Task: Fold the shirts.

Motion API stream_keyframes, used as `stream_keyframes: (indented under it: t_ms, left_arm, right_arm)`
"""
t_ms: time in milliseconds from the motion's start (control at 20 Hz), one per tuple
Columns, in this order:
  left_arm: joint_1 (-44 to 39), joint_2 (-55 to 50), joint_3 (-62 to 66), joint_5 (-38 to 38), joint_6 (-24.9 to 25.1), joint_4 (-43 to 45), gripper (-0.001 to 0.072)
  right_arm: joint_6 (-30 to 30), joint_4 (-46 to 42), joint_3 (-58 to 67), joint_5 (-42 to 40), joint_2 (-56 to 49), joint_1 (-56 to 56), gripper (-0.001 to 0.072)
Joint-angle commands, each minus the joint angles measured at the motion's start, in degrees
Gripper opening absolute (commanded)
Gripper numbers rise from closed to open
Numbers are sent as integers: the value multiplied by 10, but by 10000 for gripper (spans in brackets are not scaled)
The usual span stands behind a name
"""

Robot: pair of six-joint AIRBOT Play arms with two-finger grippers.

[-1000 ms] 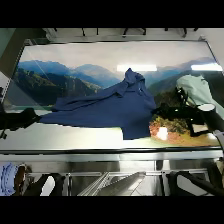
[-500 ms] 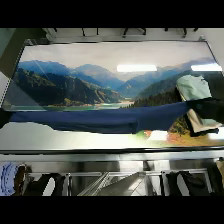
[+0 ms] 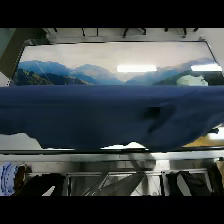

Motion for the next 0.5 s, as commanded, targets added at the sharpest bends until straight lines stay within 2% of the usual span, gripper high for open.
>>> stream_keyframes:
  t_ms: [0,150,250,300,400,450]
  left_arm:
    - [-37,-24,89,-12,-5,80,11]
    - [-37,-34,30,-13,-5,104,11]
    - [-36,-24,-109,-6,-5,137,11]
    - [-30,-21,-192,21,-3,152,11]
    - [39,-36,-320,97,19,101,10]
    - [111,-63,-363,132,43,16,10]
  right_arm:
    - [7,-48,117,13,-47,0,21]
    - [8,-75,98,12,-75,0,21]
    - [10,-101,45,10,-101,0,22]
    - [12,-107,2,-7,-112,-1,22]
    - [26,-102,-96,-58,-146,0,22]
    - [27,-96,-140,-87,-168,0,22]
